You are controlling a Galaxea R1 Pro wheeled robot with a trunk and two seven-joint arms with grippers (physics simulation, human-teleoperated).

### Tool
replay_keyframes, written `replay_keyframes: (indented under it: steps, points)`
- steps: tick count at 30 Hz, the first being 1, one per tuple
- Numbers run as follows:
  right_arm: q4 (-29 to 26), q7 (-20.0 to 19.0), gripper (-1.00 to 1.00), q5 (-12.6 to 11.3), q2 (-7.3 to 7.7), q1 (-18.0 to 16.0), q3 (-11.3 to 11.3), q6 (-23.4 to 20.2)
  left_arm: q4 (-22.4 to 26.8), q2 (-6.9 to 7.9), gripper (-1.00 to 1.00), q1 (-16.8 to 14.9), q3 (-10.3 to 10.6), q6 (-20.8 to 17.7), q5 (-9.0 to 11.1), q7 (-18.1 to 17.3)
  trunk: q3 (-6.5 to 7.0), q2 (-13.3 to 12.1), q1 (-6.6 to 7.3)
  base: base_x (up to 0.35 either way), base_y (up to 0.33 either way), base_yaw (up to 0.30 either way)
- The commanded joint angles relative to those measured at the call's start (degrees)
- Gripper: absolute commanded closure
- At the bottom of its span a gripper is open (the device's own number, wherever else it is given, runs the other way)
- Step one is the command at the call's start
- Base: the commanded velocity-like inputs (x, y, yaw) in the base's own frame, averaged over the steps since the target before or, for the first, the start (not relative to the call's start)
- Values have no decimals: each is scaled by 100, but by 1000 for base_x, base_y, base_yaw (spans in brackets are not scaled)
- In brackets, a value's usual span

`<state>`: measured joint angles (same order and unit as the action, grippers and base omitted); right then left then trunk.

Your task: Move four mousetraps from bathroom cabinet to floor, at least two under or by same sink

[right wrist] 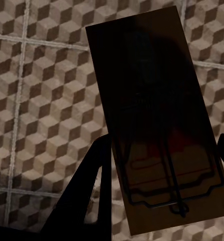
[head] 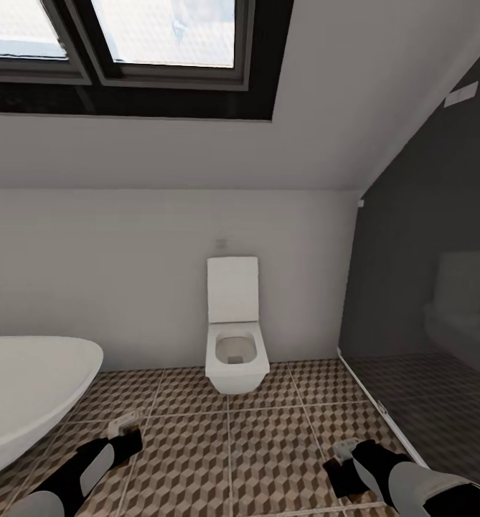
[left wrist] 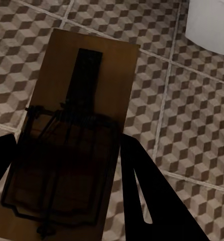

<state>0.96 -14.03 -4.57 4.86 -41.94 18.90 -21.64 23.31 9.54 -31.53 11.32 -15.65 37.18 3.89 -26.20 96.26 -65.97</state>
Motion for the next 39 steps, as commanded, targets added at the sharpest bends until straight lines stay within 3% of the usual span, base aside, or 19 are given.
replay_keyframes:
  steps: [1,6,14,39]
  points:
    - [6,-30,100,-86,2,-7,50,-9,17,5,100,-2,45,-20,43,26,-7,4,0,0,0,0]
    - [2,-35,100,-251,13,-7,58,7,23,0,100,-2,53,-41,36,4,-7,4,0,0,0,0]
    - [-6,-38,100,-295,36,-7,61,10,18,-12,100,-2,60,-59,23,19,-7,4,0,75,0,0]
    - [-17,-39,100,-299,105,-7,61,2,15,-14,100,-2,63,-44,17,23,-7,4,0,313,0,0]
